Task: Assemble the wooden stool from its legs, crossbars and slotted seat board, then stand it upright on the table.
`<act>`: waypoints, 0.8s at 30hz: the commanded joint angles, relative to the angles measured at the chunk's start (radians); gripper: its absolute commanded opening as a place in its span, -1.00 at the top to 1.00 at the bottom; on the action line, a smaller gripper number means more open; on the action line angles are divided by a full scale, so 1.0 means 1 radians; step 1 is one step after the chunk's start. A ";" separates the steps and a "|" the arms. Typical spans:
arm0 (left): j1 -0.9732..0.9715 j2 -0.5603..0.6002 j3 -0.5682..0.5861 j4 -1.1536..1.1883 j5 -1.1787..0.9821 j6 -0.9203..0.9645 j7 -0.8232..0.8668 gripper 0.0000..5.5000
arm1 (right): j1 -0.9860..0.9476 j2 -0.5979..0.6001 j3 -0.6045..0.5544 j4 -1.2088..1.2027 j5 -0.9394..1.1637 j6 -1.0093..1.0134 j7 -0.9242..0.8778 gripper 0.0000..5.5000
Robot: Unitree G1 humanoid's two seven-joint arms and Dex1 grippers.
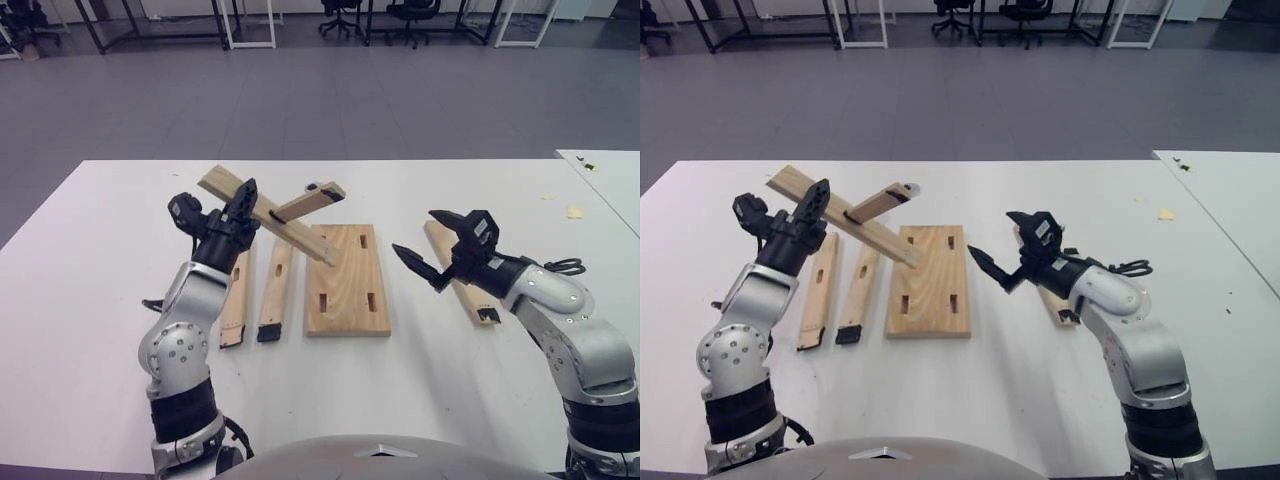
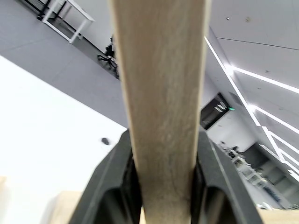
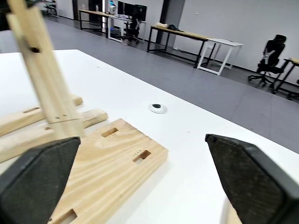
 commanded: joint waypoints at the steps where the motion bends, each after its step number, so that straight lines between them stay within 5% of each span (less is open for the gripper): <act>1: 0.053 0.026 -0.001 -0.106 -0.032 0.037 0.092 0.63 | 0.040 0.012 -0.013 0.048 -0.069 -0.027 -0.079 -0.81; 12: 0.168 0.073 -0.059 -0.195 -0.044 0.085 0.202 0.63 | 0.048 0.093 0.045 0.098 -0.138 -0.098 -0.162 -0.81; 24: 0.237 0.047 -0.206 -0.288 0.185 0.102 0.373 0.63 | 0.017 0.136 0.107 0.088 -0.189 -0.095 -0.205 -0.81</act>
